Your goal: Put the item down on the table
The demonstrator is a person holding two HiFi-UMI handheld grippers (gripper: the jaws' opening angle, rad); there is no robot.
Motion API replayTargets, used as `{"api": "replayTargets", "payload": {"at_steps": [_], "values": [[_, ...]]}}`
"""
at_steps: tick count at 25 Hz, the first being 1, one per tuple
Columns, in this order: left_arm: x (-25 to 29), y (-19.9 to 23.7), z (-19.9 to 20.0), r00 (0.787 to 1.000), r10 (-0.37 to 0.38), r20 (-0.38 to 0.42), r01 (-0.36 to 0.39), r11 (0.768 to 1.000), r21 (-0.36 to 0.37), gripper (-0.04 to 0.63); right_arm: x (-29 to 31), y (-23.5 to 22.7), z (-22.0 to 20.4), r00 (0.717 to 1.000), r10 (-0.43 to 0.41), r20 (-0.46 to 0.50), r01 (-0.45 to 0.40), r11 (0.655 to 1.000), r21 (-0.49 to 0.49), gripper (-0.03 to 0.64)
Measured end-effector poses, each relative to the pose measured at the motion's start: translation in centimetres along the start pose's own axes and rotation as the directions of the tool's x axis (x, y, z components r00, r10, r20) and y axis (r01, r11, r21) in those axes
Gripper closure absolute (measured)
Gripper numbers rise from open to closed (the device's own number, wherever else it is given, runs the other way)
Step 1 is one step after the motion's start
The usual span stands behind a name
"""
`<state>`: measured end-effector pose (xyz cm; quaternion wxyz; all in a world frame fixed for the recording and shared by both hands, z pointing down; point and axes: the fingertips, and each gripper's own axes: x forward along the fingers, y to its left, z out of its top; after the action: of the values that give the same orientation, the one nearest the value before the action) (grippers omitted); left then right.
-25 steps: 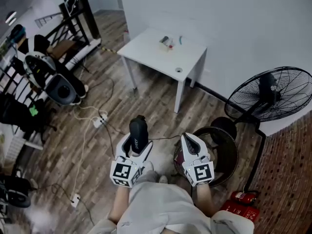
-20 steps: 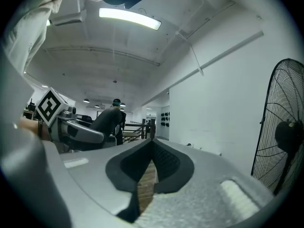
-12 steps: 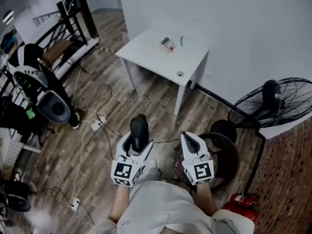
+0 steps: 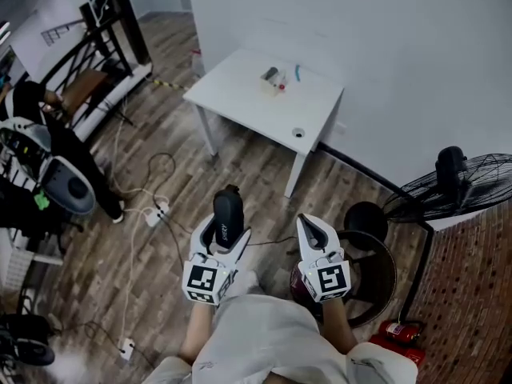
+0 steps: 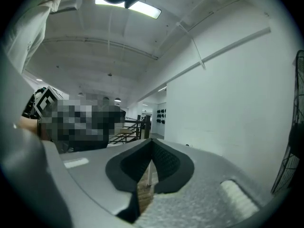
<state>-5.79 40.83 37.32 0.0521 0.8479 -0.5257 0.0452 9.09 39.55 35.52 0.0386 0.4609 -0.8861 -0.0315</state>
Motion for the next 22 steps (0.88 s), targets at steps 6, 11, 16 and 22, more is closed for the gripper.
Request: {"api": "replayTargets", "payload": {"at_steps": [6, 11, 16, 22], "values": [[2.5, 4.1, -0.3, 1.000, -0.014, -0.007, 0.014, 1.000, -0.011, 0.236, 4.6, -0.1, -0.3, 1.000, -0.019, -0.017, 0.019, 1.000, -0.011, 0.614], [4.3, 6.7, -0.9, 1.000, -0.014, -0.025, 0.013, 1.000, -0.025, 0.236, 7.1, -0.2, -0.9, 0.999, -0.026, -0.039, 0.027, 0.999, 0.017, 0.614], [6.3, 7.8, -0.8, 0.999, -0.027, -0.036, 0.026, 0.999, -0.040, 0.236, 9.0, -1.4, -1.1, 0.998, -0.040, -0.054, 0.041, 0.999, 0.016, 0.614], [9.3, 9.3, -0.3, 0.999, -0.020, -0.039, 0.019, 0.999, -0.029, 0.236, 12.1, -3.5, -1.4, 0.998, -0.036, -0.054, 0.037, 0.999, 0.024, 0.614]]}}
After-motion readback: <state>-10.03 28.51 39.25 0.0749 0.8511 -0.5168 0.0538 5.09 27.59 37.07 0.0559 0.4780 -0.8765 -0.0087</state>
